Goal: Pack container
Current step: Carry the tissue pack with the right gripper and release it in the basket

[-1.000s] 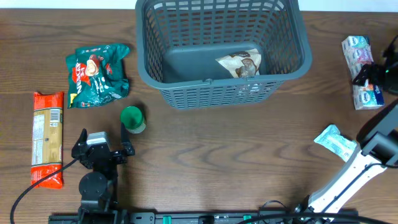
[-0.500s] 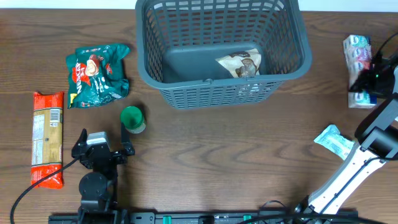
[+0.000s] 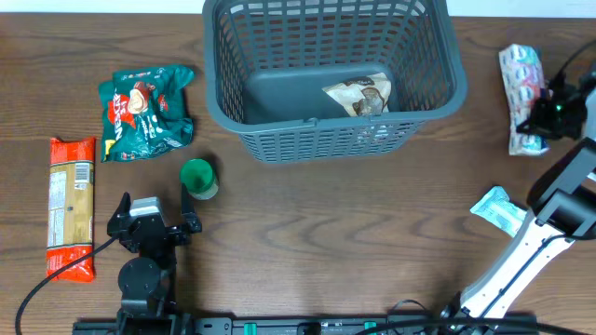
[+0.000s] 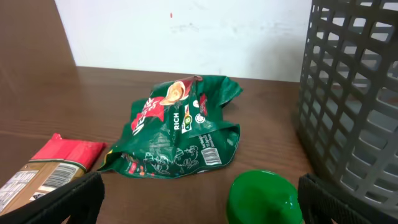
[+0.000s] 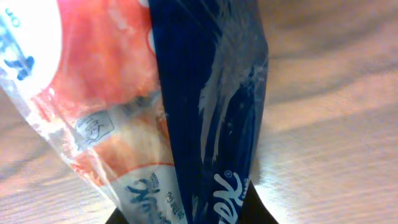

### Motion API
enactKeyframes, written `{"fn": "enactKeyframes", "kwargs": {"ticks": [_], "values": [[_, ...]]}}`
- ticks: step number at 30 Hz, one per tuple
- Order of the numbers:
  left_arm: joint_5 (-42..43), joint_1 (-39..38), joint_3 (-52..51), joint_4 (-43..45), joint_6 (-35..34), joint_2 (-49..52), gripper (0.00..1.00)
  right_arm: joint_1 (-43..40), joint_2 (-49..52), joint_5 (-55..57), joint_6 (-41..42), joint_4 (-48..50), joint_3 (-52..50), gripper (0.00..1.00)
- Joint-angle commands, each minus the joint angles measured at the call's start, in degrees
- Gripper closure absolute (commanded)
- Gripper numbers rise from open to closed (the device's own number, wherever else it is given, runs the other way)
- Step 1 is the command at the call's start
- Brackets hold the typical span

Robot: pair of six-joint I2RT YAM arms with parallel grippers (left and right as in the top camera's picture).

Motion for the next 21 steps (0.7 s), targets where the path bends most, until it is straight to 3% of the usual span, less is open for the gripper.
{"fn": "enactKeyframes", "kwargs": {"ticks": [1, 12, 21], "values": [[-0.66, 0.35, -1.70, -1.07, 0.37, 0.17, 0.01, 3.21, -9.27, -3.58, 0.98, 1.36, 0.46, 0.99], [-0.66, 0.35, -1.70, -1.07, 0.37, 0.17, 0.01, 11.82, -32.89, -3.37, 4.81, 7.80, 0.55, 0.99], [-0.66, 0.35, -1.70, -1.07, 0.37, 0.17, 0.01, 27.30, -45.35, -1.79, -1.22, 11.72, 0.55, 0.99]]}}
